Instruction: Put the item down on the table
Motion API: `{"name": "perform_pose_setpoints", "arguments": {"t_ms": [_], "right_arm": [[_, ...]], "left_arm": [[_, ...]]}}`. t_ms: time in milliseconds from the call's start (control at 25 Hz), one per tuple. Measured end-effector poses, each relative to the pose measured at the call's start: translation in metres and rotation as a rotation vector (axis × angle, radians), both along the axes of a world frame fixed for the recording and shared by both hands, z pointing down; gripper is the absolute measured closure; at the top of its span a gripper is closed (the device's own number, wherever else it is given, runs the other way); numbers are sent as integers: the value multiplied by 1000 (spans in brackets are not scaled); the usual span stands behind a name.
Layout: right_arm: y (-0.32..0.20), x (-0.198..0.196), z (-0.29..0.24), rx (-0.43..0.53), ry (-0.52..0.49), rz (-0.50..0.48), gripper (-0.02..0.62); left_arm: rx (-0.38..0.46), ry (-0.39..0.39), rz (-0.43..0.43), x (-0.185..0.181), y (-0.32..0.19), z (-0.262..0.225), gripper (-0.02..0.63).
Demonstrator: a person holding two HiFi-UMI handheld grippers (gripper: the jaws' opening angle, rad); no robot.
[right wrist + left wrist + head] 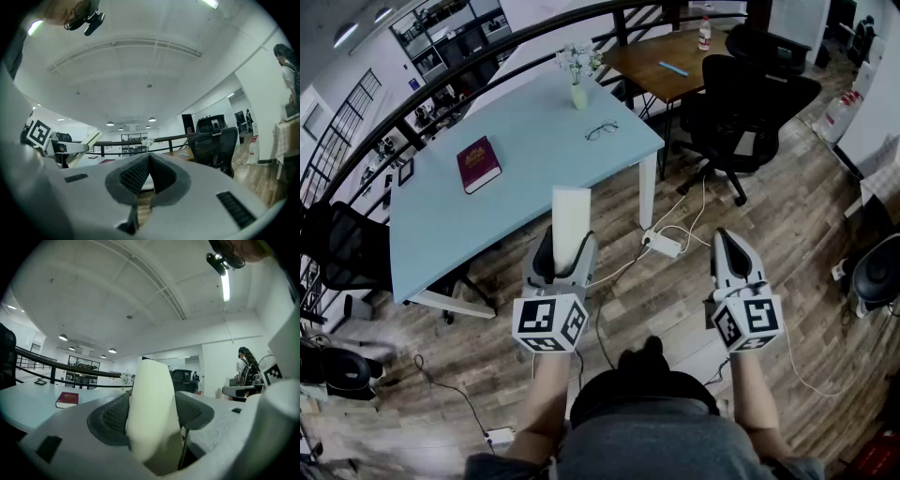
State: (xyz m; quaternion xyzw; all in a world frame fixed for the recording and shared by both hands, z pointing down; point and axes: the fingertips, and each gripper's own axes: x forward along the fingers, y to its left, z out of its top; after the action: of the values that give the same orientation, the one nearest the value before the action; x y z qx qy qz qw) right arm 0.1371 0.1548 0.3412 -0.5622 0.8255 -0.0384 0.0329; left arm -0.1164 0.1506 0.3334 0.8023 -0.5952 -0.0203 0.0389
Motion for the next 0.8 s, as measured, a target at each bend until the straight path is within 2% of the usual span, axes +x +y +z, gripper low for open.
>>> {"name": "perform_pose_setpoints", "arguments": {"t_ms": [480, 800], "right_arm": [[-26, 8, 2, -8, -13, -58, 594], [-46, 6, 7, -15, -27, -82, 594]], "left_arm": [[-11, 3, -11, 16, -23, 4, 298], [-21, 3, -32, 13, -39, 7, 298]]}}
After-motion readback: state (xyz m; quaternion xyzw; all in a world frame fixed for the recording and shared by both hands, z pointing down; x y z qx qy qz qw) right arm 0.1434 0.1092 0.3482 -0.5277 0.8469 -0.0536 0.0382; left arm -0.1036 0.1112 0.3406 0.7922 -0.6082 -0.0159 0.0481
